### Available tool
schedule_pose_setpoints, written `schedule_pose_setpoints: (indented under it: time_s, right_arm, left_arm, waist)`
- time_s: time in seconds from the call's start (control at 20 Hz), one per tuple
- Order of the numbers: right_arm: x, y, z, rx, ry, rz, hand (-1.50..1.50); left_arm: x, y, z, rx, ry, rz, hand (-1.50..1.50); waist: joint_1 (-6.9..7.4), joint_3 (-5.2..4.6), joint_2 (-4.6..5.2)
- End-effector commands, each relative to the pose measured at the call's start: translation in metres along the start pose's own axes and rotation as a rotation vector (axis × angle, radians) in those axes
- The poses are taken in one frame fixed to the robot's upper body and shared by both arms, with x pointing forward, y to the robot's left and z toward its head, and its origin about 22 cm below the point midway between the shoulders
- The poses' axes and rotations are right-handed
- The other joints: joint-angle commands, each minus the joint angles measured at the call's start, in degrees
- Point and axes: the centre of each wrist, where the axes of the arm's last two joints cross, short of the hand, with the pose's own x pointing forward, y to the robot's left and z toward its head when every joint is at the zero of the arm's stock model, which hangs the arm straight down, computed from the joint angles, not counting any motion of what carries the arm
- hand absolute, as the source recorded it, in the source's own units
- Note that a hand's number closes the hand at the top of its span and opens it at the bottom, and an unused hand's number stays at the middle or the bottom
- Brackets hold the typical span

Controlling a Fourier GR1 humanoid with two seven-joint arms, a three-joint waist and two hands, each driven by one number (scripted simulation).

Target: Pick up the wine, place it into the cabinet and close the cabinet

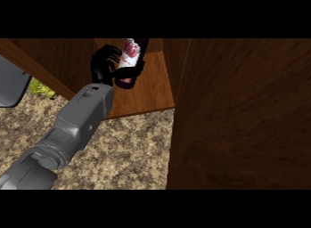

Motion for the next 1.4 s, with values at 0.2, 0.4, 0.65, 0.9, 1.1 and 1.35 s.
schedule_pose_setpoints:
  time_s: [0.2, 0.4, 0.65, 0.9, 1.1, 1.35]
  right_arm:
    - [0.003, 0.001, 0.003, 0.03, -0.009, 0.004, -1.5]
    - [0.0, 0.003, 0.002, 0.036, -0.007, -0.015, -1.5]
    - [0.002, 0.003, 0.006, 0.029, -0.024, -0.008, -1.5]
    - [0.003, 0.003, -0.002, 0.032, -0.013, 0.0, -1.5]
    - [0.004, 0.005, 0.002, 0.045, -0.013, -0.004, -1.5]
    - [0.004, 0.007, -0.001, 0.035, -0.016, 0.003, -1.5]
  left_arm:
    - [-0.024, 0.022, -0.003, 0.01, 0.018, -0.112, 1.5]
    - [-0.021, 0.018, -0.002, -0.023, 0.018, -0.075, -1.5]
    - [-0.032, 0.035, -0.008, -0.009, 0.049, -0.073, -1.5]
    - [-0.027, 0.035, -0.011, -0.038, 0.03, -0.05, -1.5]
    - [-0.02, 0.038, -0.018, -0.041, -0.029, -0.065, -1.5]
    - [-0.008, 0.034, -0.021, -0.227, -0.086, -0.016, -1.5]
  waist:
    - [-0.06, -0.16, 0.69]
    - [0.34, -0.23, 0.59]
    - [0.42, -0.25, 0.57]
    - [0.99, -0.36, 0.57]
    - [1.04, -0.29, 0.11]
    - [2.7, -0.28, -0.75]
